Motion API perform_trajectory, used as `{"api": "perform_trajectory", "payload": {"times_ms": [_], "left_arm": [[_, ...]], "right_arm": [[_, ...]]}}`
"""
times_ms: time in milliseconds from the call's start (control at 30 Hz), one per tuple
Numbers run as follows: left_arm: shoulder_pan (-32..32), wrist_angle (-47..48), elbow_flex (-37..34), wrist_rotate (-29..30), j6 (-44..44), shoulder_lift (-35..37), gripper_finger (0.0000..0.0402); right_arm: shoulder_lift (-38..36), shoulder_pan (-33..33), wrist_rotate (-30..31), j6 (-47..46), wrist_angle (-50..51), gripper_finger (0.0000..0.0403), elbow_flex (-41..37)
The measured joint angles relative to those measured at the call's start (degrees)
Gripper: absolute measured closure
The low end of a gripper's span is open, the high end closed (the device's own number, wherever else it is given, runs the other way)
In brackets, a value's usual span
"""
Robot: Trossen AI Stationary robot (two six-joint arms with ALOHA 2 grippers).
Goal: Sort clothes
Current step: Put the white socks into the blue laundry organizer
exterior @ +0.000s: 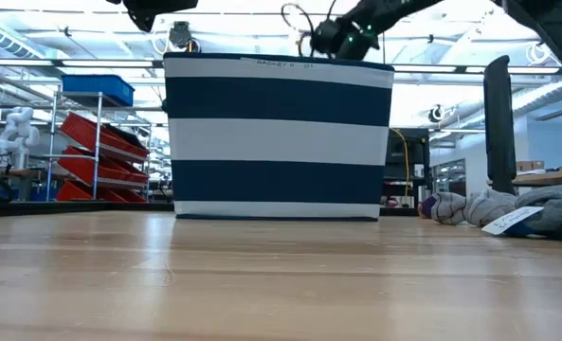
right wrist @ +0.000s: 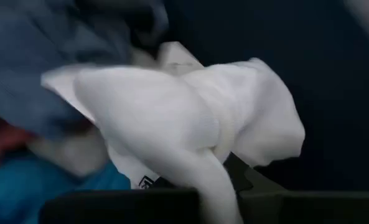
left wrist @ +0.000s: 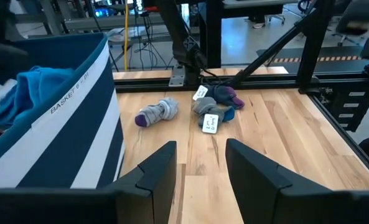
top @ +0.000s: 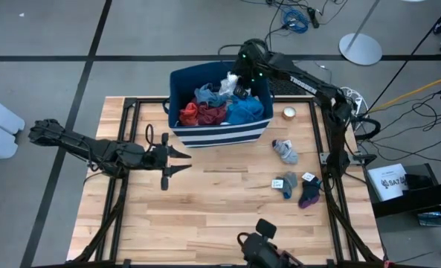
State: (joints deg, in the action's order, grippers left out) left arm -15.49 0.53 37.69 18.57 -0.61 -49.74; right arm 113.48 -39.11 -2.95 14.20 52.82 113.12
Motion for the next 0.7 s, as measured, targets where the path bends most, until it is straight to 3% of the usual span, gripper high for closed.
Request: {"api": "perform_trajectory", "payload": {"times_ms": [233, 367, 700], "left_arm": [[0.0, 0.2, 0.0, 0.0, -0.1, 0.0, 0.0253], [0.0, 0.1, 0.0, 0.0, -0.1, 0.0, 0.0253], [0.0, 0.0, 0.0, 0.0, -0.1, 0.0, 0.0253]], "right_arm": [[1.5, -0.3, 0.7, -0.2, 6.8, 0.0399, 0.1], [1.4, -0.3, 0.7, -1.3, 7.9, 0.0379, 0.1], [1.4, 1.0, 1.4, -2.0, 9.1, 0.0234, 3.7]]}}
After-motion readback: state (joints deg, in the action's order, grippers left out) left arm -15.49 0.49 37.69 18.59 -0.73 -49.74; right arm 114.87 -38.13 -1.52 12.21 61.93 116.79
